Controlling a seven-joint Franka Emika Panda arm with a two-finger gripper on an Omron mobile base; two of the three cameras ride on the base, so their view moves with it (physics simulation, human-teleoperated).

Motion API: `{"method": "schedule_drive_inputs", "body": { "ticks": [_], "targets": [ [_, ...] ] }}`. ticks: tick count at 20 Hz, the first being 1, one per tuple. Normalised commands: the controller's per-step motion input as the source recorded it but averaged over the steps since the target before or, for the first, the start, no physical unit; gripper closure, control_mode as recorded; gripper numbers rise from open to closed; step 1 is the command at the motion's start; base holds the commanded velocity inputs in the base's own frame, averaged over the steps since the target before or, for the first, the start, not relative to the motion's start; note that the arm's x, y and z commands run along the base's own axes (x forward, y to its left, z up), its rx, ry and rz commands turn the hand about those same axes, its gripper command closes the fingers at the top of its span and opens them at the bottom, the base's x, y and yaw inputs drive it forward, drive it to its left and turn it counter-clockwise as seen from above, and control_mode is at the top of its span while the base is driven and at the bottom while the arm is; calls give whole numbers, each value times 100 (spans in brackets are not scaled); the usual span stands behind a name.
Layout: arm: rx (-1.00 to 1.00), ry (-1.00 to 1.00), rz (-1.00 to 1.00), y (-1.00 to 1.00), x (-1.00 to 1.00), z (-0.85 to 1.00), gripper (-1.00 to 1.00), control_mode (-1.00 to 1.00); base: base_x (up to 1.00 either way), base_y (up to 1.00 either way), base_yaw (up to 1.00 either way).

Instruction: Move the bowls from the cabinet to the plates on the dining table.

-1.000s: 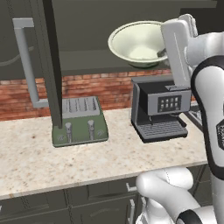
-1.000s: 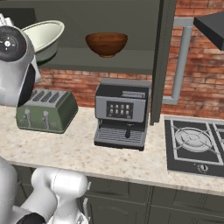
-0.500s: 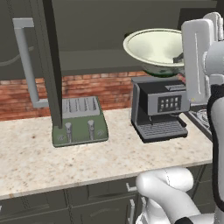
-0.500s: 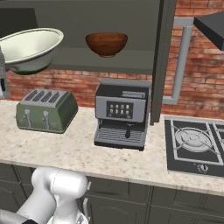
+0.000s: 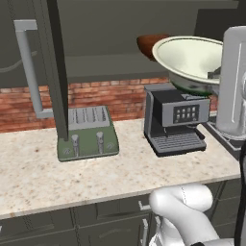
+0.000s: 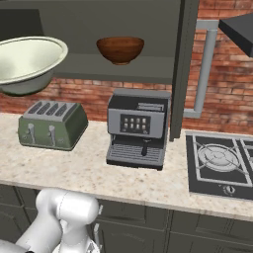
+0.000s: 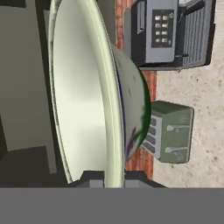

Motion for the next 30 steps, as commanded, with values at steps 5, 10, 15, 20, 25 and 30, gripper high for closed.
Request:
{"method": "schedule_drive_inputs", "body": {
  "ticks": [5,10,15,20,25,30],
  "targets": [
    [0,0,0,0,0,0,100,100,-55,-3,-9],
    [0,0,0,0,0,0,100,100,-79,1,-3],
    [0,0,0,0,0,0,100,100,-100,10,-2],
    [0,0,0,0,0,0,100,100,-100,3,-2],
    [0,0,0,0,0,0,100,100,-100,2,-3],
    [0,0,0,0,0,0,100,100,-74,2,22]
  ]
}}
